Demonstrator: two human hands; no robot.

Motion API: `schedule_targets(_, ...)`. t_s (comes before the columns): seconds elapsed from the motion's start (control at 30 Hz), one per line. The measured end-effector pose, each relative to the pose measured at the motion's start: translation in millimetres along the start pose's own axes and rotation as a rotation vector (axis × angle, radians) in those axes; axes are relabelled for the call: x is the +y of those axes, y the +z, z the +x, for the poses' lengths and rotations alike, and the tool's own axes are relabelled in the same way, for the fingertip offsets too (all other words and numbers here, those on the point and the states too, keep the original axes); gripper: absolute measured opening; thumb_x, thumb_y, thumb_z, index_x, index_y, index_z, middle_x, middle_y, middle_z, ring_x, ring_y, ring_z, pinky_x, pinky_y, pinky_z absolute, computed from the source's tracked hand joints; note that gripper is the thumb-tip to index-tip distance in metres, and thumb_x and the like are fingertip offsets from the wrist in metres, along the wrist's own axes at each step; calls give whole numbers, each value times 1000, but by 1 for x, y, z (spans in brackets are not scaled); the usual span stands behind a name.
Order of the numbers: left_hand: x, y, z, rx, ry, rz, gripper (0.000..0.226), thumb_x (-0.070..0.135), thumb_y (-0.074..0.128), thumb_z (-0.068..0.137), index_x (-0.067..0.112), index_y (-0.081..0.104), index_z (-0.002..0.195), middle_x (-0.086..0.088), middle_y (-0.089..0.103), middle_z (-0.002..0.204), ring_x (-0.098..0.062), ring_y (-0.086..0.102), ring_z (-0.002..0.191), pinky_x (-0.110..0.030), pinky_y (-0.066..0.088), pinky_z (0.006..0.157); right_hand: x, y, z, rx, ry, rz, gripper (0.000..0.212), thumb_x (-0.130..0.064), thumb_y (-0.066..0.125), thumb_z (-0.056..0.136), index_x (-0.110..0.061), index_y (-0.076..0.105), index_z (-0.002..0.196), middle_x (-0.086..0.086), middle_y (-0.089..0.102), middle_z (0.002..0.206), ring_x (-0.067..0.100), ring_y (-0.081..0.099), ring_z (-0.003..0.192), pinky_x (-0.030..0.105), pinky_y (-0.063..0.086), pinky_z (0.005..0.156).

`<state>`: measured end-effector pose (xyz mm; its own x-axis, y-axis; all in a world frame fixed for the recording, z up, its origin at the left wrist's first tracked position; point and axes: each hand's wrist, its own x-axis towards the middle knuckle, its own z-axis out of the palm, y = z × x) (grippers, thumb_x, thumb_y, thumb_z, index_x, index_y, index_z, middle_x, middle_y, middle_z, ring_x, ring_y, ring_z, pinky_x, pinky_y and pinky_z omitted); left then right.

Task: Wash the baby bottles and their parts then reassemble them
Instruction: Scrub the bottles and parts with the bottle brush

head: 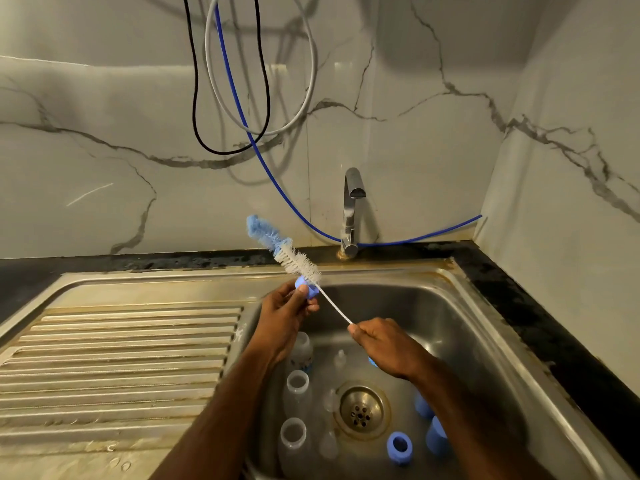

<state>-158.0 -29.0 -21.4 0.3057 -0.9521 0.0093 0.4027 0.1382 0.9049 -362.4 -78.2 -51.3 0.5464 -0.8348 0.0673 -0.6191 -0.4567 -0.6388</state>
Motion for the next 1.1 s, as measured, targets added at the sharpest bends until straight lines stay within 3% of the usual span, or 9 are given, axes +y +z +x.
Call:
schedule_targets(0.1, 0, 2, -3, -15, 81, 128, 28, 4, 56, 99, 5, 61, 126, -16, 71, 114, -24, 68, 100, -38, 57, 91, 8, -5, 1, 7, 81, -38, 54, -51, 38, 103, -18, 47, 61, -2, 52, 58, 12, 49, 57, 43, 49, 67)
schedule_targets(0.2, 5, 2, -1, 85, -9, -198, 19, 9, 53, 101, 1, 64, 114, -18, 72, 107, -27, 69, 97, -38, 56, 93, 11, -6, 0, -50, 57, 4, 53, -53, 39, 102, -21, 47, 60, -5, 49, 54, 9, 46, 54, 44, 47, 65)
schedule_targets(0.33, 4, -2, 3, 79, -29, -203, 21, 13, 53, 101, -2, 65, 110, -18, 70, 103, -22, 68, 90, -30, 60, 81, 3, 0, 0, -60, -21, -1, 51, -56, 38, 100, -30, 50, 58, -11, 49, 51, 3, 43, 49, 32, 39, 57)
schedule_targets(0.47, 4, -3, 0, -36, -11, -99, 24, 9, 51, 101, -1, 63, 120, -18, 71, 107, -22, 66, 87, -28, 60, 77, 5, -3, 1, 28, 61, -28, 55, -53, 38, 102, -19, 49, 61, -3, 52, 54, 8, 48, 52, 41, 48, 63)
schedule_targets(0.63, 5, -3, 5, 79, -66, -382, 32, 16, 53, 102, -5, 60, 124, -24, 66, 120, -24, 69, 94, -30, 62, 81, 5, -5, -1, -58, 11, 20, 52, -51, 40, 103, -27, 49, 58, -8, 48, 50, 4, 43, 49, 38, 43, 59)
schedule_targets(0.73, 1, -3, 4, 33, -33, -253, 31, 13, 55, 99, -2, 60, 124, -21, 68, 112, -24, 68, 93, -31, 62, 80, 2, 0, 0, -62, -21, 12, 51, -51, 39, 103, -30, 50, 58, -10, 49, 51, 3, 44, 49, 30, 39, 57)
schedule_targets(0.87, 1, 0, 1, -60, -6, -82, 42, 11, 60, 91, -1, 58, 131, -18, 71, 112, -25, 67, 93, -32, 60, 82, 8, -1, 2, 11, 76, 10, 55, -49, 40, 104, -21, 45, 57, -5, 48, 52, 7, 45, 51, 38, 45, 62)
schedule_targets(1.0, 2, 0, 4, 102, -80, -427, 40, 6, 54, 100, -5, 52, 138, -27, 61, 133, -37, 61, 123, -40, 58, 94, 8, -1, 2, -66, 50, 31, 53, -52, 40, 103, -27, 47, 56, -9, 46, 49, 3, 41, 49, 35, 40, 61)
schedule_targets(1.1, 4, -1, 7, 160, -54, -472, 36, 6, 53, 101, -6, 52, 135, -26, 60, 133, -32, 64, 114, -36, 61, 88, 3, 1, 1, -114, -20, 44, 52, -53, 40, 102, -27, 46, 58, -9, 45, 52, 3, 39, 50, 32, 37, 59)
